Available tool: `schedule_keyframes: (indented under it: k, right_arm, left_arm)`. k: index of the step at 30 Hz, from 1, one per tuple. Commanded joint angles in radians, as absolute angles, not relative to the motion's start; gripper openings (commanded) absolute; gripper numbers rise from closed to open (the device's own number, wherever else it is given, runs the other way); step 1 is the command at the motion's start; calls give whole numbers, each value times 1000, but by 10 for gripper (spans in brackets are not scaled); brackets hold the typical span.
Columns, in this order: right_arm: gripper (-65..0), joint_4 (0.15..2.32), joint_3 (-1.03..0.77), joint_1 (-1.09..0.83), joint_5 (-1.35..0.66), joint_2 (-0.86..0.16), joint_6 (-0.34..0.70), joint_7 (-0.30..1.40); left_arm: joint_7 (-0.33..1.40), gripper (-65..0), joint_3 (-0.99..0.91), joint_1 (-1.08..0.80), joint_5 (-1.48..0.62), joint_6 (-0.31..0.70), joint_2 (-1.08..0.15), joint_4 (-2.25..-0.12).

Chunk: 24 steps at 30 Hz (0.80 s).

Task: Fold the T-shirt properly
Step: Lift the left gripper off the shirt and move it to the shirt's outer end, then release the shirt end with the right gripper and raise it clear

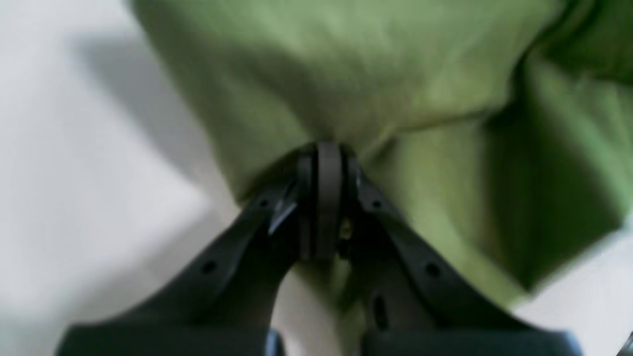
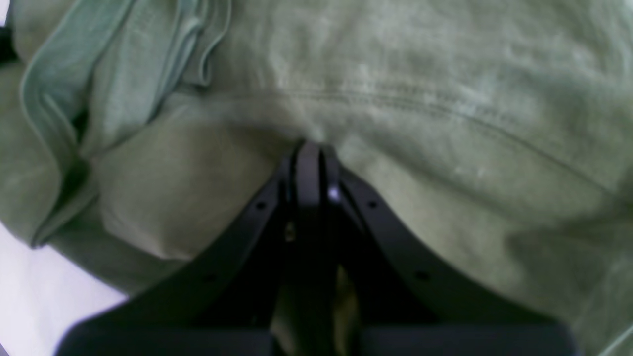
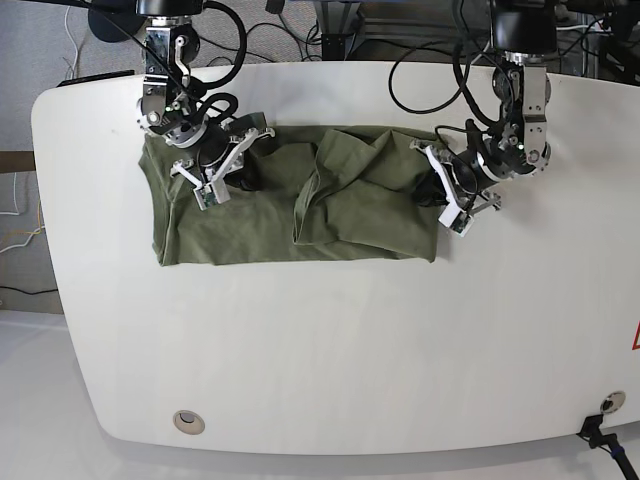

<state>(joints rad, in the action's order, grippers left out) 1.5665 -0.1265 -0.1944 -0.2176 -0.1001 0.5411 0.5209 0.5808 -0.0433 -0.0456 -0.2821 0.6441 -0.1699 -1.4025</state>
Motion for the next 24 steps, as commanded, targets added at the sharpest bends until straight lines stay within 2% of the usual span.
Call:
schedule_keyframes:
  k: [1,5,8,10,12,16,20,24]
  right_arm:
    - [-595,1650,-111,-193,-213,-102,552,565]
    - [-362,1824,-127,-148,-214,-101,552,710]
    - [-171,1919,-252,-101,-248,-82,558,811]
    - [-93,1919,-367,-68,-305,-81,558,866]
    - [-72,1882,-484,-51,-361,-99,559,898]
    - [-72,1735,-647,-67,-572,-151,559,905]
    - [-73,1570,-679,-96,-745,-205,559,905]
    - [-73,1506,-677,-107,-779,-202,559,903]
  left_arm:
    - [552,-650,-47,-30,-278,641,-179,-1376]
    - [530,-650,-48,-33,-278,641,-183,-1346]
    - [530,-650,-51,-36,-278,641,-202,-1349]
    - [530,-650,-51,-36,-282,641,-211,-1349]
    - [530,-650,-53,-36,-282,641,-213,-1349]
    - [530,-650,-54,-36,-282,641,-213,-1349]
    - [530,-650,-54,-38,-282,641,-213,-1351]
    - [530,-650,-54,-38,-282,641,-213,-1351]
